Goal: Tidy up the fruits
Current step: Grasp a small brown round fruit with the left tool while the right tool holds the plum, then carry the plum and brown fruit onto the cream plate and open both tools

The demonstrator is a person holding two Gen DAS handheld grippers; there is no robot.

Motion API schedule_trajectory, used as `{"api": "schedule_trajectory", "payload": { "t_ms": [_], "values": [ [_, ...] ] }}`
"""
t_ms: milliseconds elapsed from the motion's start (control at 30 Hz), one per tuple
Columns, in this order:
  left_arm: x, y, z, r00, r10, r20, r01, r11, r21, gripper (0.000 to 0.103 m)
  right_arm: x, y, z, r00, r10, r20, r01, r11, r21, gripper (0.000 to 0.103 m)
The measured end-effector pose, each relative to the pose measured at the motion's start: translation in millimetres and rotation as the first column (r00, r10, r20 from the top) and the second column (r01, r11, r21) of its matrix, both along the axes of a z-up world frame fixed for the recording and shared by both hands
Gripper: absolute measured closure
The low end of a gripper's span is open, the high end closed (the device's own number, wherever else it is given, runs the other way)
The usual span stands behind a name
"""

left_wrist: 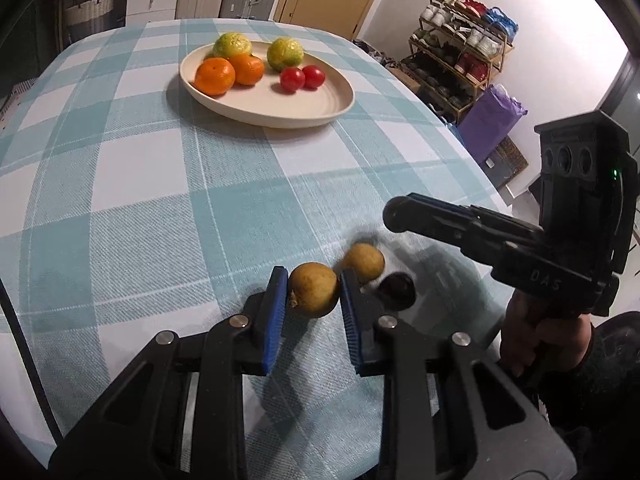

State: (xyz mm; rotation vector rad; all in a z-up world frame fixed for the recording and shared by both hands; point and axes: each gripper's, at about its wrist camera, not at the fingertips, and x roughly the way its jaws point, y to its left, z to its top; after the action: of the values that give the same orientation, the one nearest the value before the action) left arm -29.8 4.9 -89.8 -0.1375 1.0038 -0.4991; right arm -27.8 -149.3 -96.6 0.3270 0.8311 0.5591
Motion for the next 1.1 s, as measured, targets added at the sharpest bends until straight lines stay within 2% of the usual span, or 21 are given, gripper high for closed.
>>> {"api": "schedule_trajectory", "payload": {
  "t_ms": [267, 600, 833, 1100],
  "values": [
    [29.7, 15.5, 1.5, 0.998, 0.053, -0.044, -0.054, 0.998, -0.022, 0.079, 11.7, -0.2, 8.4, 1.0, 0.011, 0.012, -0.011, 1.0, 0.017, 0.079],
    [71.8, 24.9, 22.3, 0.996, 0.084, -0.035, -0.087, 0.993, -0.079, 0.079, 42.6, -7.0, 13.1, 1.0, 0.012, 0.006, -0.012, 0.998, 0.059, 0.079],
    [109.9, 18.4, 39.3, 0.995, 0.099, -0.011, -0.1, 0.992, -0.081, 0.079, 71.0, -8.1, 19.7, 1.0, 0.015, 0.012, -0.016, 0.997, 0.082, 0.079],
    [145.7, 0.8, 41.5, 0.995, 0.095, -0.017, -0.096, 0.992, -0.076, 0.079, 106.9, -13.0, 33.2, 0.999, 0.008, 0.032, -0.011, 0.996, 0.092, 0.079]
  ]
}}
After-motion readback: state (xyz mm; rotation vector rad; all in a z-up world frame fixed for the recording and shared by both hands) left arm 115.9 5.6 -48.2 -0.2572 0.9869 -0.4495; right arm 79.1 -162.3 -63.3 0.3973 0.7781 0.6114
